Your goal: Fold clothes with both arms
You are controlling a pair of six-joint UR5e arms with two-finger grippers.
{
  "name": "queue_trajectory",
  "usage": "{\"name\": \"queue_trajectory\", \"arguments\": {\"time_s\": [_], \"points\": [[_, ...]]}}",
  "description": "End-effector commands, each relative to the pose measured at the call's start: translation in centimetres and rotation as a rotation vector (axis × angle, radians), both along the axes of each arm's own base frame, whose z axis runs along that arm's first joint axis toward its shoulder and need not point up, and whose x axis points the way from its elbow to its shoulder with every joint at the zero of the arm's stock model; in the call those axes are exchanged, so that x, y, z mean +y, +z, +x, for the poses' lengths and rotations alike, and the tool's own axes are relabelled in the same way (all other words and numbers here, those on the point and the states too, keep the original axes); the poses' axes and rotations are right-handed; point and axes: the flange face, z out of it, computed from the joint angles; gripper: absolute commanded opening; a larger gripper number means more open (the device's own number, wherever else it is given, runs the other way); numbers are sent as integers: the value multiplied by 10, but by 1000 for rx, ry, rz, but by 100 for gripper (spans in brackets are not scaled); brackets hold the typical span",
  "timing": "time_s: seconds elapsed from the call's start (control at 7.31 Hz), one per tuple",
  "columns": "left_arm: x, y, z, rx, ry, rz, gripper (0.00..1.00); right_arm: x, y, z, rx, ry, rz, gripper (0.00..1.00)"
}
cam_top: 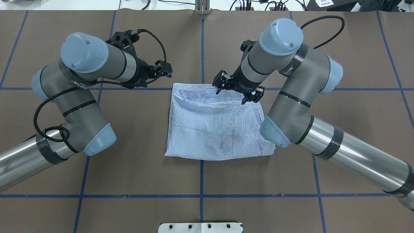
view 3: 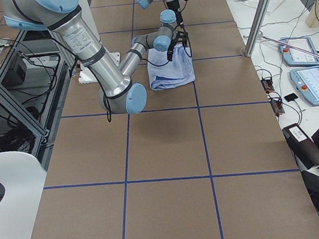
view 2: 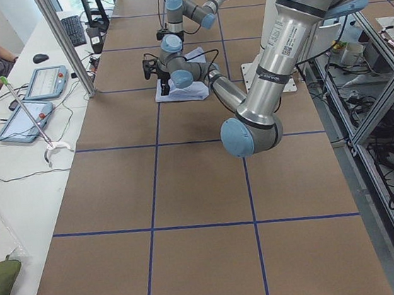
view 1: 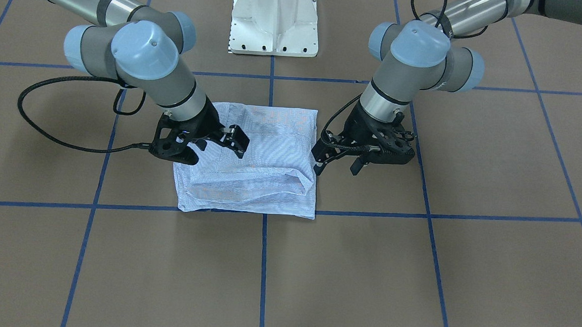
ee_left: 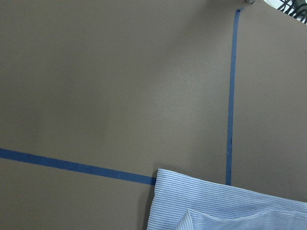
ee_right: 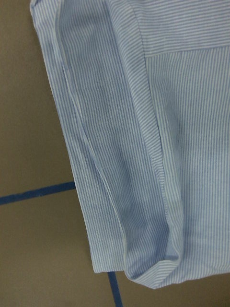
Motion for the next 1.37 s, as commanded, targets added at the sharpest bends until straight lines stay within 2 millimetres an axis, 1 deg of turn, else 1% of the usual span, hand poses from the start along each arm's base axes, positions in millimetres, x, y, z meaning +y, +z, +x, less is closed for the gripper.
{"name": "queue_trajectory", "arguments": {"time_s": [0.0, 0.14, 0.27, 0.41, 0.55, 0.68, 0.82, 0.96, 1.1, 1.23], "points": [[-1, 10, -6, -16, 0, -2, 100, 9, -5, -30, 45, -27, 124, 100], [-5, 18, -13, -32, 0, 11, 100, -4, -17, -53, 73, -39, 163, 100], [-11, 18, -23, -37, -8, 24, 100, -18, -21, -81, 112, -34, 164, 100], [-11, 15, -27, -28, -3, 23, 100, -23, -20, -98, 153, -34, 206, 100], [-12, 16, -35, -21, 1, 16, 100, -28, -14, -101, 180, -21, 230, 100], [-11, 20, -43, -21, -4, 14, 100, -36, -12, -108, 214, -25, 270, 100], [-13, 19, -50, -15, 0, 8, 100, -52, -18, -125, 262, -1, 286, 100], [-15, 21, -52, -16, -3, 5, 100, -65, -23, -136, 265, 13, 320, 100], [-15, 21, -53, -16, -5, 5, 100, -72, -11, -140, 268, 45, 349, 100], [-16, 22, -54, -17, -6, 4, 100, -87, -12, -129, 274, 61, 362, 100]]}}
